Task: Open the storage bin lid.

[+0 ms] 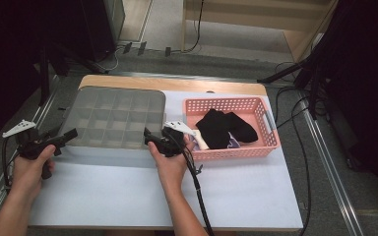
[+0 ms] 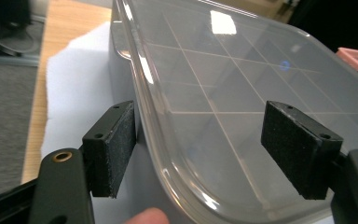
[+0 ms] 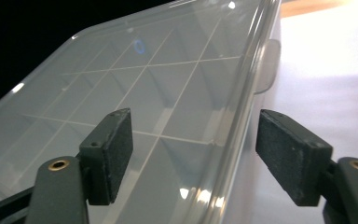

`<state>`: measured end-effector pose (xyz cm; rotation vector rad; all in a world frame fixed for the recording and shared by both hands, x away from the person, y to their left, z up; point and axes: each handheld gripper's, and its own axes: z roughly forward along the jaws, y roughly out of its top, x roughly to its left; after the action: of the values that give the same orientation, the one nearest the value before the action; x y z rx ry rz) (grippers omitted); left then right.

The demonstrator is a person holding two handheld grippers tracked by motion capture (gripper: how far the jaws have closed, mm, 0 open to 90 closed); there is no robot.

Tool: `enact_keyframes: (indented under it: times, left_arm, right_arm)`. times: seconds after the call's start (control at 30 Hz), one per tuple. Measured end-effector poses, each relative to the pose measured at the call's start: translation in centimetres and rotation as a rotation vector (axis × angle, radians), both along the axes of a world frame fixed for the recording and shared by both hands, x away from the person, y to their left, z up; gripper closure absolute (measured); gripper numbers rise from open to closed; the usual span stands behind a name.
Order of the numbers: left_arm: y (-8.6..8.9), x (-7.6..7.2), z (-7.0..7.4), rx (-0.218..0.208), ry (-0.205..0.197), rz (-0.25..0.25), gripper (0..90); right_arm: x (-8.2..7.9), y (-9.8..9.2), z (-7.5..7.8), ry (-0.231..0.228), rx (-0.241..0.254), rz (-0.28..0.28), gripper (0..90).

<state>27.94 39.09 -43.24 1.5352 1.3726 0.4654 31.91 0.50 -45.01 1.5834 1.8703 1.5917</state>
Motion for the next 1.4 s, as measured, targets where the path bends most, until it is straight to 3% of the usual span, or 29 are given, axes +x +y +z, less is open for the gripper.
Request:
enact_keyframes:
  times: [0.07, 0.1, 0.3, 0.4, 0.63, 0.83, 1.07, 1.4]
  left_arm:
    - [0.4, 0.4, 0.1, -0.010, 0.013, -0.016, 27.7]
    - [0.4, 0.6, 0.2, 0.009, 0.011, -0.020, 28.1]
    - [0.9, 2.3, 0.7, 0.047, 0.031, -0.071, 27.5]
    - [1.1, 3.6, 0.7, 0.010, 0.058, -0.089, 27.0]
    - [0.7, 4.7, 0.8, 0.017, 0.071, -0.098, 24.9]
    - [0.7, 4.7, 0.9, 0.021, 0.059, -0.086, 26.2]
    - [1.2, 4.3, 1.1, -0.007, 0.051, -0.061, 34.9]
    - [1.2, 4.1, 1.2, 0.001, 0.032, -0.051, 37.6]
  right_arm:
    - [0.2, 0.0, -0.1, 0.011, 0.012, 0.004, 27.6]
    - [0.6, 0.0, -0.1, 0.029, 0.031, 0.009, 26.7]
    - [1.1, 0.2, -0.1, 0.014, 0.008, 0.015, 24.2]
    - [1.3, 0.4, 0.0, 0.015, -0.004, 0.027, 21.5]
    - [1.3, 0.3, 0.2, 0.012, -0.022, 0.040, 23.3]
    - [1.0, 0.4, 0.4, -0.005, -0.030, 0.018, 26.1]
    - [0.6, 0.6, 0.8, 0.015, -0.036, -0.008, 30.7]
    - [0.0, 0.7, 0.9, -0.019, -0.051, -0.026, 33.6]
